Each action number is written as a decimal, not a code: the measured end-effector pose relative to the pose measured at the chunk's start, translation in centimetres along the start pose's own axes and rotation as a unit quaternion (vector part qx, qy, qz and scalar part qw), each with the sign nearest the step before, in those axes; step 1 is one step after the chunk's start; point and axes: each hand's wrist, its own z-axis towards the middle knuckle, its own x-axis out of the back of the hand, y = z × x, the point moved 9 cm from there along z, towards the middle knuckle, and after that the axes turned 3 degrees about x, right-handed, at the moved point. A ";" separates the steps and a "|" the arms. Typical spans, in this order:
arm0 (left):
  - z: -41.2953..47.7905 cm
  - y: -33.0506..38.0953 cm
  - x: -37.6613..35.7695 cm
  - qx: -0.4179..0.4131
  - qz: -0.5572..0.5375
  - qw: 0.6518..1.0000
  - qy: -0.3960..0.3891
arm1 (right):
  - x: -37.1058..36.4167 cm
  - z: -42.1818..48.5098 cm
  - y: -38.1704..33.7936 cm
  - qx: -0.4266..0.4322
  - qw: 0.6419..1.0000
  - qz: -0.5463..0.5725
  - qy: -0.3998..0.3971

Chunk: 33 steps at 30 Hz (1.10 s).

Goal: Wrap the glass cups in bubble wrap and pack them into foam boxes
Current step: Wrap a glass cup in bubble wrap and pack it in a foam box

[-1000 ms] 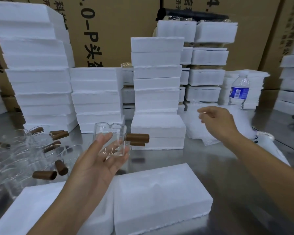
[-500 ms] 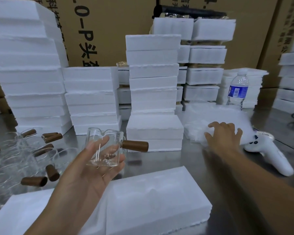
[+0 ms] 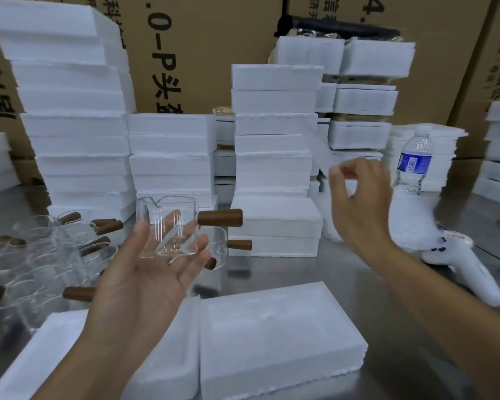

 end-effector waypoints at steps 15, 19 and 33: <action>-0.8 3.0 0.4 -0.016 -0.115 0.993 -0.030 | -6.6 -15.8 -12.4 0.209 0.856 0.004 -0.473; -1.1 3.5 0.3 -0.031 -0.109 0.993 -0.029 | -6.1 -15.9 -11.4 0.159 0.862 0.027 -0.481; -1.3 0.2 -2.6 -0.010 0.262 0.964 -0.038 | -0.3 -10.2 -7.8 -0.007 0.943 0.291 -0.161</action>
